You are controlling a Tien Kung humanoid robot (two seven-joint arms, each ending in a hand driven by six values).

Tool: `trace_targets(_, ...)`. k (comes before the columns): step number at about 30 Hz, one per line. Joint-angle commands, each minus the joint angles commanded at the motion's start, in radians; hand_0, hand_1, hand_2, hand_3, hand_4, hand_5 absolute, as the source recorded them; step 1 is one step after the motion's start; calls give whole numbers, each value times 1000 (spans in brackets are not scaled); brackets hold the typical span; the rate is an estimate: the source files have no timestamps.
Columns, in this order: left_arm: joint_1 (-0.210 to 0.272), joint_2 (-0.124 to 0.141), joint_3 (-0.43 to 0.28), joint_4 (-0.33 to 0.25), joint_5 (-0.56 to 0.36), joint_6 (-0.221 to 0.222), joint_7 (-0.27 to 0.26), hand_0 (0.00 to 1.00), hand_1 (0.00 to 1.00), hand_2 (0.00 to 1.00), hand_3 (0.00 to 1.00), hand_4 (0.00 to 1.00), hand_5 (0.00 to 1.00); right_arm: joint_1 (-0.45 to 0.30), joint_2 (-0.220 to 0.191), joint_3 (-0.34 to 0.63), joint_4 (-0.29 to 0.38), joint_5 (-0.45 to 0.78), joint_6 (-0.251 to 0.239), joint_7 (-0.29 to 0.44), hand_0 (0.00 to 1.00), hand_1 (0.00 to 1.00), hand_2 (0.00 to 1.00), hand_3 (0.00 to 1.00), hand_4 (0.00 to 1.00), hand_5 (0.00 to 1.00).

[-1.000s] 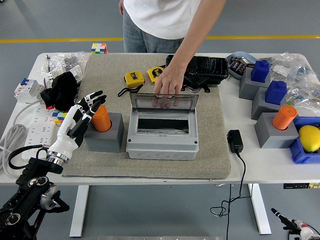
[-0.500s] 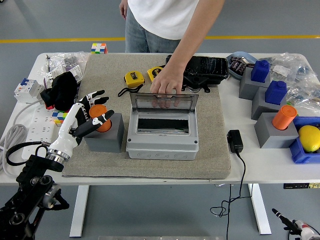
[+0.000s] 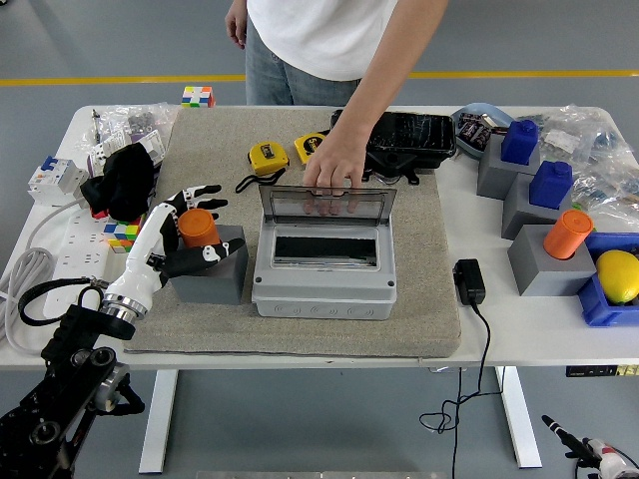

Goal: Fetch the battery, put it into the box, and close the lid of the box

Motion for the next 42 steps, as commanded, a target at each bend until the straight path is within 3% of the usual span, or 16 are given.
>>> trace_targets(1, -2, 0, 1, 3, -2, 2, -1, 706, 780, 669, 701, 998, 107, 0, 0, 0, 0, 0, 0, 0, 901, 882, 819, 859, 998, 998)
trace_targets(6, -14, -6, 2, 14, -12, 5, -5, 706, 780, 669, 701, 998, 107, 1, -1, 1, 0, -2, 0, -1, 901, 882, 819, 859, 998, 998)
trace_targets(24, -29, -25, 1, 47, -36, 9, -9, 690, 775, 658, 684, 998, 64, 3, -1, 7, 0, -5, -1, 0, 901, 882, 819, 858, 998, 998)
trace_targets(25, -29, -25, 1, 48, -37, 10, -9, 640, 722, 612, 649, 998, 50, 4, -1, 8, -1, -6, 0, 0, 902, 882, 819, 858, 998, 998)
trace_targets(30, -30, -28, -2, 54, -37, 15, -9, 640, 722, 612, 649, 998, 50, 4, -1, 10, -1, -7, -1, 0, 902, 882, 819, 858, 998, 998)
trace_targets(31, -30, -28, -2, 54, -36, 16, -9, 542, 655, 558, 597, 998, 46, 4, -1, 9, -1, -6, -1, 0, 901, 882, 819, 859, 998, 998)
trace_targets(36, -29, -28, -3, 55, -34, 19, -9, 542, 655, 558, 597, 998, 46, 4, 0, 8, 0, -5, -1, 0, 901, 882, 819, 859, 998, 998)
trace_targets(37, -29, -27, -3, 55, -33, 20, -9, 498, 620, 477, 546, 998, 41, 5, 0, 8, -1, -5, 0, 0, 901, 882, 820, 859, 998, 998)
trace_targets(42, -29, -27, -8, 60, -37, 22, -10, 498, 620, 477, 546, 998, 41, 5, 0, 11, -1, -7, -1, 0, 901, 882, 820, 859, 998, 998)
